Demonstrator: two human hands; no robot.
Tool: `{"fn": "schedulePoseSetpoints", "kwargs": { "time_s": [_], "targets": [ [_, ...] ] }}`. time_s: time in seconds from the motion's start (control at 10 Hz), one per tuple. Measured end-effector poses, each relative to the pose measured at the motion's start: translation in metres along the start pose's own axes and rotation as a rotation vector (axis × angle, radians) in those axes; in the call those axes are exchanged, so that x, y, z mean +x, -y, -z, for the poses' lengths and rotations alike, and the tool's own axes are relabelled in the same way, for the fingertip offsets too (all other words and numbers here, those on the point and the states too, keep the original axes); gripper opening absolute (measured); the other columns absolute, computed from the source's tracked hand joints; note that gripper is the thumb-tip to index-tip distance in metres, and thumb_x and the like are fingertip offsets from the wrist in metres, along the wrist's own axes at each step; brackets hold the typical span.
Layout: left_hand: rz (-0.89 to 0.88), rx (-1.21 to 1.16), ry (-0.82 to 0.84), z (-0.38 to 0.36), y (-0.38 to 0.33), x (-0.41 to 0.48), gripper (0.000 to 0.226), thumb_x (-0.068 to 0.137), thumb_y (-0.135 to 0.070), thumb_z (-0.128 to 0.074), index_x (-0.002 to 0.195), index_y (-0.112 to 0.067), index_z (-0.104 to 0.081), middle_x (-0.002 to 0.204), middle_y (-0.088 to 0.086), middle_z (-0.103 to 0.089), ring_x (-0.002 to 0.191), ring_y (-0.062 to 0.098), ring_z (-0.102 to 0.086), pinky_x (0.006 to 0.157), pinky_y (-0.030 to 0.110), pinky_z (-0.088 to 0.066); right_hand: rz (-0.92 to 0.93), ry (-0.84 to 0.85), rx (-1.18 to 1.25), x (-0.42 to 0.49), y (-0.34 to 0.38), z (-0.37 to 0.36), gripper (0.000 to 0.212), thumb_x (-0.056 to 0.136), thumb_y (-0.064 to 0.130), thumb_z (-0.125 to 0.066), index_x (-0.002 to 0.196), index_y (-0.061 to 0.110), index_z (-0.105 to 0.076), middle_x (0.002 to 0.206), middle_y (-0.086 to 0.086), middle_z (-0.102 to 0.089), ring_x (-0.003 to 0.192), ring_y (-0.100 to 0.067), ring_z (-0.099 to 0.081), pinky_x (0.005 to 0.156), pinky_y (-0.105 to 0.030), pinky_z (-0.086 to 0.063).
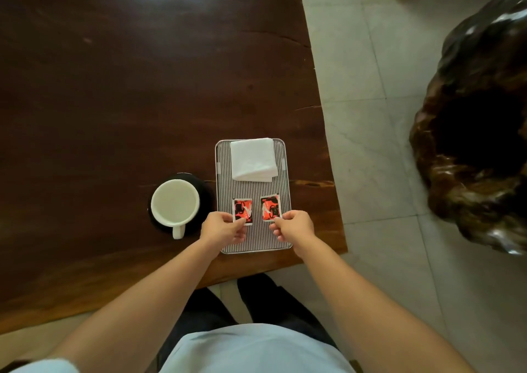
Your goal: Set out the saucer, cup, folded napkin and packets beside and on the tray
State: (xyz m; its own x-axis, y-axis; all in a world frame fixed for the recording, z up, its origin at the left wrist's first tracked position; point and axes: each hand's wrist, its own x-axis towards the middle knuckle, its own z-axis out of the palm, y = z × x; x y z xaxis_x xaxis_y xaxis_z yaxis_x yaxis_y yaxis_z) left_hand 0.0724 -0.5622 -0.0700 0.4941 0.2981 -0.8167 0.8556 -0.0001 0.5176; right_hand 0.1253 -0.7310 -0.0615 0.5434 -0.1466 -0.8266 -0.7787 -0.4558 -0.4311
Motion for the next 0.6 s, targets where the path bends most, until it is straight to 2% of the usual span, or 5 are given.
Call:
{"fn": "schedulePoseSetpoints", "kwargs": {
  "time_s": [0.1,0.2,0.4,0.5,0.6],
  "targets": [
    [-0.017,0.1,-0.036,0.0,-0.004,0.001,0.027,0.091,-0.025,-0.072,0.08,-0.001,-0.074,0.074,0.013,-0.075,0.067,0.022,-0.075,0.071,0.037,-0.065,-0.003,-0.063,-0.095,0.005,0.0,-0.002,0.01,0.095,0.017,-0.068,0.099,0.01,-0.062,0.082,-0.008,-0.075,0.06,-0.011,-0.068,0.057,-0.023,-0.059],
    [-0.013,0.185,-0.075,0.0,-0.007,0.003,0.032,0.09,-0.031,-0.072,0.076,-0.002,-0.074,0.07,0.011,-0.074,0.061,0.018,-0.074,0.071,0.037,-0.065,0.01,-0.107,-0.184,0.008,0.002,-0.002,0.015,0.093,0.02,-0.071,0.092,0.007,-0.066,0.075,-0.007,-0.073,0.061,-0.013,-0.07,0.061,-0.027,-0.062],
    [0.009,0.413,-0.12,0.004,-0.016,-0.001,0.041,0.085,-0.045,-0.075,0.075,-0.005,-0.071,0.066,0.007,-0.074,0.057,0.016,-0.074,0.067,0.039,-0.065,0.073,-0.141,-0.389,0.013,0.004,0.005,0.023,0.087,0.034,-0.077,0.086,0.011,-0.07,0.083,-0.006,-0.072,0.071,-0.019,-0.072,0.066,-0.034,-0.063],
    [0.011,0.561,-0.087,0.013,-0.029,-0.013,0.042,0.087,-0.046,-0.072,0.075,-0.006,-0.063,0.067,0.007,-0.072,0.056,0.019,-0.073,0.06,0.035,-0.063,0.119,-0.089,-0.507,0.006,0.013,0.014,0.023,0.089,0.034,-0.074,0.091,0.011,-0.069,0.085,-0.004,-0.069,0.077,-0.018,-0.068,0.056,-0.026,-0.051],
    [0.042,0.6,-0.017,0.021,-0.044,-0.026,0.034,0.088,-0.041,-0.072,0.086,-0.01,-0.059,0.077,0.008,-0.072,0.057,0.019,-0.073,0.055,0.03,-0.061,0.153,-0.023,-0.514,-0.005,0.029,0.018,0.02,0.091,0.029,-0.072,0.096,0.009,-0.068,0.087,-0.006,-0.068,0.079,-0.019,-0.069,0.066,-0.03,-0.06]
  ]
}}
